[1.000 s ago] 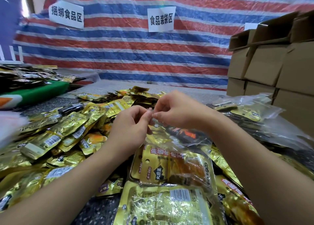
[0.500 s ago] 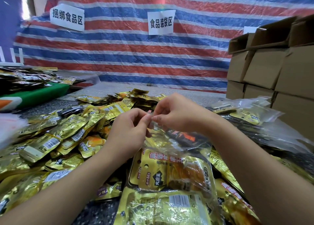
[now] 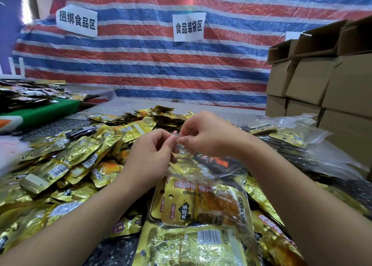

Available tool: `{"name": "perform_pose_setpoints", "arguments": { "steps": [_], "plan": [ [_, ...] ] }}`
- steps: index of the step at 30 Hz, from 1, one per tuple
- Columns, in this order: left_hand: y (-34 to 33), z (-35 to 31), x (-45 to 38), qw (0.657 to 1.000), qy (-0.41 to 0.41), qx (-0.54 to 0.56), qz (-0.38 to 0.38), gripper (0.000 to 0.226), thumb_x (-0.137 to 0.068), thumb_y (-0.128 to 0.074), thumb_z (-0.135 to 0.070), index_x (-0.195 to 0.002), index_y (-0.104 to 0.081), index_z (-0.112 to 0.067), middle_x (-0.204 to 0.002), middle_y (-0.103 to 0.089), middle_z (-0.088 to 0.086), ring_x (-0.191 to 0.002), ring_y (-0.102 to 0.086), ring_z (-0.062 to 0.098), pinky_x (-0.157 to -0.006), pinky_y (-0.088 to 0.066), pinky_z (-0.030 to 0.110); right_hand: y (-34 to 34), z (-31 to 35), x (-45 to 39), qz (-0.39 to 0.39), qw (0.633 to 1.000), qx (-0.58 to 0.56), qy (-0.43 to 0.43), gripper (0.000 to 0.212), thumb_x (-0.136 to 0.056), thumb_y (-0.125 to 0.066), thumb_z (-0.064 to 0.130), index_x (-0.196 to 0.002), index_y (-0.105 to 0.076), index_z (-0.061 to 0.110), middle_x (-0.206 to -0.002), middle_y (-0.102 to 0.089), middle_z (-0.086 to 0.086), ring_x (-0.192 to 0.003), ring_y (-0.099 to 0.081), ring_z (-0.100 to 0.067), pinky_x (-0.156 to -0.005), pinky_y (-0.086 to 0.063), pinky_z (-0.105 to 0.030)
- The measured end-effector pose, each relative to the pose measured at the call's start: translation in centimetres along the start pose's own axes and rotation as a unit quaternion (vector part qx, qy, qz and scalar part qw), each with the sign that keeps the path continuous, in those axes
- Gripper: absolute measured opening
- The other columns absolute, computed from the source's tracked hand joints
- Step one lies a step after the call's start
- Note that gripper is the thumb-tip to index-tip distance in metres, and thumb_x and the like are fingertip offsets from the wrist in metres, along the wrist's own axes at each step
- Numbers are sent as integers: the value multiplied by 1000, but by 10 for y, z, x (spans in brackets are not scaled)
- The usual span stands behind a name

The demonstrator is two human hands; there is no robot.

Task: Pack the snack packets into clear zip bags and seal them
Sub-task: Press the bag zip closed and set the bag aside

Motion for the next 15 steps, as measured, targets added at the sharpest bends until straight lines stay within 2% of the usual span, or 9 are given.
{"name": "perform_pose_setpoints", "arguments": {
  "steps": [2, 5, 8, 11, 13, 15],
  "plan": [
    [0, 0, 0, 1000, -3, -7, 1, 21, -99, -55, -19, -80, -65, -18, -73, -69, -6, -56, -65, 7, -51, -51, 20, -1, 1, 0, -2, 1000, 5, 2, 12, -95, -63, 24, -88, -71, 20, -75, -68, 5, -74, -66, -12, -69, -57, -34],
    [-1, 2, 0, 1000, -7, -22, -7, 21, -99, -56, -20, -80, -65, -20, -71, -69, -8, -56, -64, 6, -50, -48, 19, -4, 3, 0, -11, 1000, 20, 6, 15, -96, -61, 24, -82, -66, 24, -70, -63, 8, -65, -57, -9, -55, -42, -24],
    [0, 2, 1, 1000, -4, -24, -18, 22, -99, -56, -21, -79, -65, -19, -67, -68, -7, -55, -62, 6, -51, -48, 22, -7, 5, 0, -20, 999, 44, 4, 16, -97, -60, 24, -81, -63, 25, -69, -60, 9, -61, -52, -5, -49, -34, -21],
    [1, -1, 2, 1000, -4, -14, -18, 23, -99, -55, -24, -80, -65, -17, -69, -68, -5, -57, -64, 7, -53, -51, 26, -8, 5, 1, -26, 999, 35, -2, 14, -98, -59, 26, -86, -65, 24, -73, -61, 8, -61, -52, -5, -48, -33, -20],
    [1, -1, 2, 1000, 12, 9, -12, 23, -99, -54, -26, -82, -66, -16, -71, -69, -1, -58, -66, 11, -54, -54, 32, -8, 4, 2, -30, 999, 27, -4, 15, -99, -59, 27, -86, -65, 24, -74, -61, 7, -63, -53, -6, -49, -33, -21],
    [-1, 1, 4, 999, 38, 28, -3, 23, -98, -54, -30, -84, -65, -15, -73, -69, 2, -58, -67, 15, -53, -54, 32, -10, 4, 2, -31, 999, 22, -3, 15, -99, -58, 26, -85, -63, 24, -76, -61, 7, -67, -56, -9, -51, -36, -23]
  ]
}}
Point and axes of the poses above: each hand's wrist, its own x-axis away from the middle knuckle, its own y-axis out of the back of the hand, z = x × y, the point moved 4 cm from there along -x, towards the middle knuckle
